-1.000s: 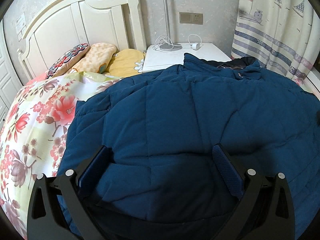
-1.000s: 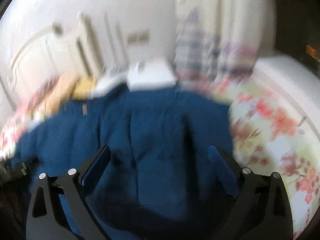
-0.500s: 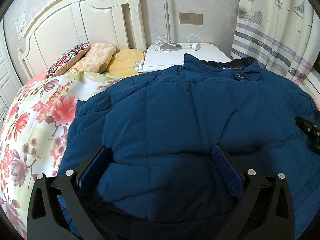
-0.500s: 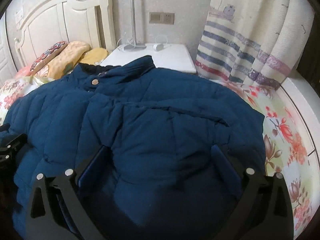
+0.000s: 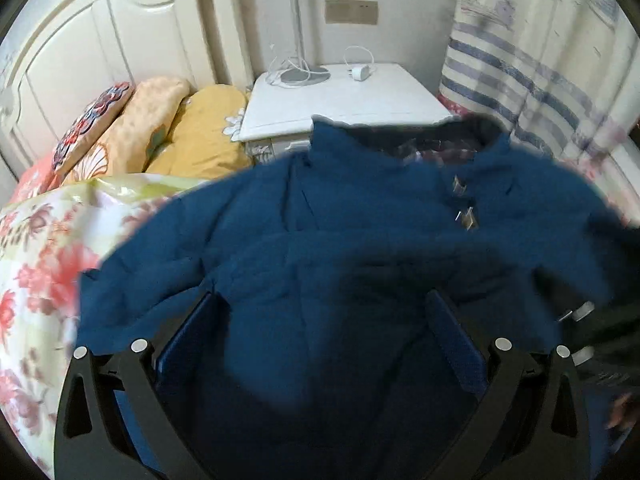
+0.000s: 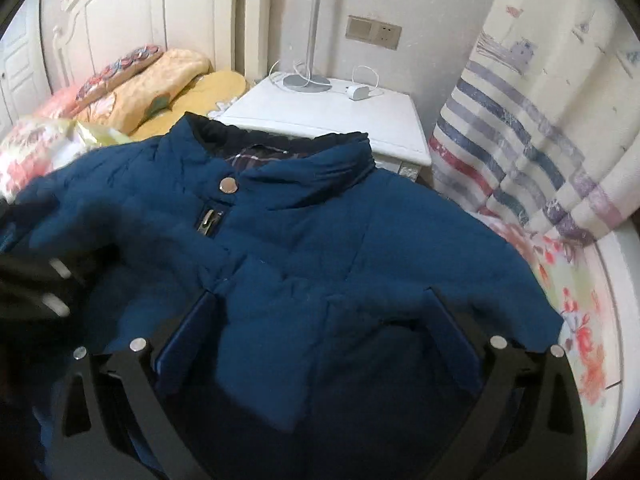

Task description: Fold large clothes

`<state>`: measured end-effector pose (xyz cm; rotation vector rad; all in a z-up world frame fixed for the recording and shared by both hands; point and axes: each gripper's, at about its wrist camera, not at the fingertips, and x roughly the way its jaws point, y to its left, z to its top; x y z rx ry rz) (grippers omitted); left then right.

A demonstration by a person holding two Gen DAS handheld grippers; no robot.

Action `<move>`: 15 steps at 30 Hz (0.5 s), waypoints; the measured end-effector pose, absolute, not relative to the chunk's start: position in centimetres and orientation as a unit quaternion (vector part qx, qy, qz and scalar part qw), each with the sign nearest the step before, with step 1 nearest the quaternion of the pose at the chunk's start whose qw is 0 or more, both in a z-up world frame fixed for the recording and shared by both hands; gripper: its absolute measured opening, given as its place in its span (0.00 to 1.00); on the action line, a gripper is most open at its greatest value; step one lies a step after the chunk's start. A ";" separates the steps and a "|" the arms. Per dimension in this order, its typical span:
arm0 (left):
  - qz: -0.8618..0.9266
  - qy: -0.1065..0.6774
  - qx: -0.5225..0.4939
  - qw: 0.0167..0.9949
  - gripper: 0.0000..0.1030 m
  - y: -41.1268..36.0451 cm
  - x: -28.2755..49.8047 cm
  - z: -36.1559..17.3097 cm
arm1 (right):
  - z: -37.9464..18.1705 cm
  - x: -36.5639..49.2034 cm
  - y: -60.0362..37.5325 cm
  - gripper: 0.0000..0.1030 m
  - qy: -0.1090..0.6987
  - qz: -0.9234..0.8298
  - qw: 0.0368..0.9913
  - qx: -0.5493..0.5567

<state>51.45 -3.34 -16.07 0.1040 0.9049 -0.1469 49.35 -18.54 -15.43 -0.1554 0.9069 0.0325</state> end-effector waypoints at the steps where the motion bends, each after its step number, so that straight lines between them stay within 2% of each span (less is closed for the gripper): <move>1: -0.072 0.437 0.043 0.896 0.96 -3.2 51.4 -16.0 | -15.4 49.5 -18.7 0.98 0.445 0.019 0.892 -0.071; 4: -0.086 0.466 0.033 0.880 0.96 -2.6 52.3 -14.6 | -13.9 50.2 -19.1 0.97 0.468 0.038 0.880 -0.072; 8: -0.042 0.427 0.030 0.903 0.96 0.7 54.2 -11.8 | -10.5 51.1 -23.1 0.97 0.419 -0.007 0.907 -0.052; 10: -0.018 0.441 0.028 0.897 0.96 2.1 55.9 -13.0 | -11.6 52.8 -26.5 0.97 0.442 -0.037 0.896 -0.013; 13: -0.020 0.488 -0.010 0.872 0.96 4.0 57.4 -17.2 | -16.1 54.5 -29.1 0.98 0.511 -0.044 0.858 0.020; 15: -0.025 0.476 -0.026 0.879 0.96 4.4 57.2 -17.1 | -16.6 54.0 -29.7 0.98 0.485 -0.024 0.874 0.032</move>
